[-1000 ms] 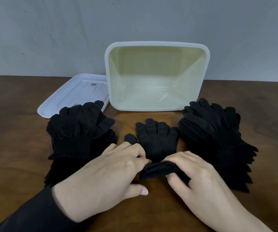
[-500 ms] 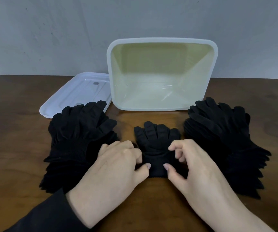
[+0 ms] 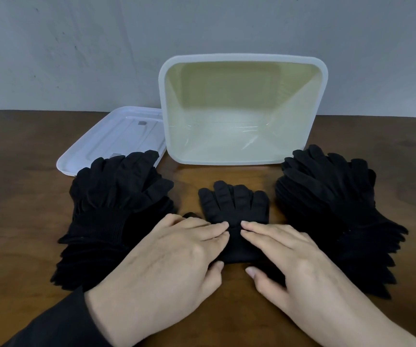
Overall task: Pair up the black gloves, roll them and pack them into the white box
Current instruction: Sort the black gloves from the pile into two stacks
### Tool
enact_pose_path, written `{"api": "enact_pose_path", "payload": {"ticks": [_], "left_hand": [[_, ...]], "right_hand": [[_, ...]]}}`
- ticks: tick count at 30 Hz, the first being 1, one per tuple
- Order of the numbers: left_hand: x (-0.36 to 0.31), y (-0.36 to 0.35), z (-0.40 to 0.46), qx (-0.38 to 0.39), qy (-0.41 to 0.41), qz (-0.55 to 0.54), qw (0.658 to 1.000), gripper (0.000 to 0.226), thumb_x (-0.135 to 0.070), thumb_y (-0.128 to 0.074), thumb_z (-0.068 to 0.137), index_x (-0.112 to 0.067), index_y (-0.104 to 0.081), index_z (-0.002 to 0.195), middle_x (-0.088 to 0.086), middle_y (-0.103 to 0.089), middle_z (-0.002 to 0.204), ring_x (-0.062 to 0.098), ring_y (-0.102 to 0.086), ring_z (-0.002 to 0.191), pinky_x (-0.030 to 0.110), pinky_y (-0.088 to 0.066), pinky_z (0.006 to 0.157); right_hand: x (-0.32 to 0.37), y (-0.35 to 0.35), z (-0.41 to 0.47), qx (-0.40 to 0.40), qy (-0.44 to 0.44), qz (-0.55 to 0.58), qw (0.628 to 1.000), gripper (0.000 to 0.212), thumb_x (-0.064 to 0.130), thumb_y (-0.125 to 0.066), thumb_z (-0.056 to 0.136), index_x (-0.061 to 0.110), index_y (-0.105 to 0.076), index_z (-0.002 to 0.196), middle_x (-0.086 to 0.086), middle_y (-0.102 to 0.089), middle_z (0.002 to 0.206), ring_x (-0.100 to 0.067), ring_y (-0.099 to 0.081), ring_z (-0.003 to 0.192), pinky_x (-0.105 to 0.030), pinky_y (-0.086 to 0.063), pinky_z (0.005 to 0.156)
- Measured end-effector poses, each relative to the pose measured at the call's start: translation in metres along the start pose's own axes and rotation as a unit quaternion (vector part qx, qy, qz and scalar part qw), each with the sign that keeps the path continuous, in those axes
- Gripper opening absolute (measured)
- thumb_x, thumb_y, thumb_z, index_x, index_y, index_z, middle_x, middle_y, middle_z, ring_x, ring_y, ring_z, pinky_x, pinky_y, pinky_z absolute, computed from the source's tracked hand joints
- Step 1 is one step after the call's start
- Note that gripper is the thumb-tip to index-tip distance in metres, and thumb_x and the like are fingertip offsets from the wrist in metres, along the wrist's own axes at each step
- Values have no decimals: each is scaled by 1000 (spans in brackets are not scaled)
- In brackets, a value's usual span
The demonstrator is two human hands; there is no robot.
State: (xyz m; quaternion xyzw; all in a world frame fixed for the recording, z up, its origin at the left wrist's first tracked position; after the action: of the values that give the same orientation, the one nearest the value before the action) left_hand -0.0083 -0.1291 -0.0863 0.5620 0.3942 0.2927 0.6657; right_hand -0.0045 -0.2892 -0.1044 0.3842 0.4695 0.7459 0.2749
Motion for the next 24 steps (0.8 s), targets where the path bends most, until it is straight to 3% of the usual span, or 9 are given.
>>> {"api": "enact_pose_path", "payload": {"ticks": [5,9,11,14,16,19,21,24], "left_hand": [[3,-6,2,7,45,44,998,63,-57,-38,86,-19,-68,126,-7,-65,127,11,-60,114,37,-54,91],[6,-1,3,-8,70,27,997,57,-57,-37,87,-25,-70,121,-15,-61,113,6,-59,102,32,-54,85],[7,1,2,-7,76,-5,997,53,-59,-32,89,-34,-68,120,-22,-55,111,1,-53,101,28,-49,89],[9,4,1,-24,83,-52,995,59,-71,-21,87,-44,-54,129,-29,-45,120,-6,-39,113,26,-32,105],[11,11,-1,-56,96,-98,989,50,-72,-28,86,-48,-49,124,-31,-45,119,-10,-34,115,21,-25,107],[9,17,0,-88,102,-166,977,31,-63,-40,89,-46,-55,111,-28,-54,109,-7,-44,110,21,-35,100],[11,17,0,-101,129,-211,964,28,-58,-45,91,-48,-56,114,-28,-59,109,-6,-51,108,21,-41,97],[15,12,-1,-107,156,-195,962,35,-56,-46,94,-55,-44,129,-31,-57,110,-7,-47,111,15,-38,96]], "right_hand": [[0,2,7,-8,-22,23,999,39,45,-50,90,32,-65,123,23,-58,127,4,-49,120,-25,-44,99],[-1,5,5,-3,-32,44,998,35,51,-45,92,38,-62,119,29,-58,120,8,-49,119,-24,-44,97],[-2,6,2,-2,-46,65,997,34,55,-45,91,43,-59,119,30,-58,113,4,-53,113,-22,-44,95],[-6,8,1,-2,-77,105,992,33,62,-46,89,53,-53,119,30,-55,107,3,-53,105,-15,-43,82],[-7,9,1,-1,-94,137,986,37,65,-47,84,56,-52,119,31,-54,111,6,-53,103,-12,-42,78],[-7,12,4,-3,-118,200,973,44,68,-47,77,60,-50,121,28,-63,109,11,-57,90,-13,-43,77],[-7,11,5,-1,-141,237,961,42,65,-53,79,62,-49,121,22,-67,105,11,-58,82,-13,-44,75],[-8,13,6,-25,-147,235,961,35,47,-65,86,57,-51,116,22,-65,99,3,-60,93,-11,-44,75]]}}
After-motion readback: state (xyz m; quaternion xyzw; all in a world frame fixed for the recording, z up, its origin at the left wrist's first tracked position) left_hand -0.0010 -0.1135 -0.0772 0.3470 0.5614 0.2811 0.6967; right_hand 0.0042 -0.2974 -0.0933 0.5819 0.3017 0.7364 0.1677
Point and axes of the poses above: each hand's wrist, its own z-axis towards the middle knuckle, its own y-axis out of the back of the hand, x = y × z, the point moved 6 cm from there along z, towards the middle knuckle
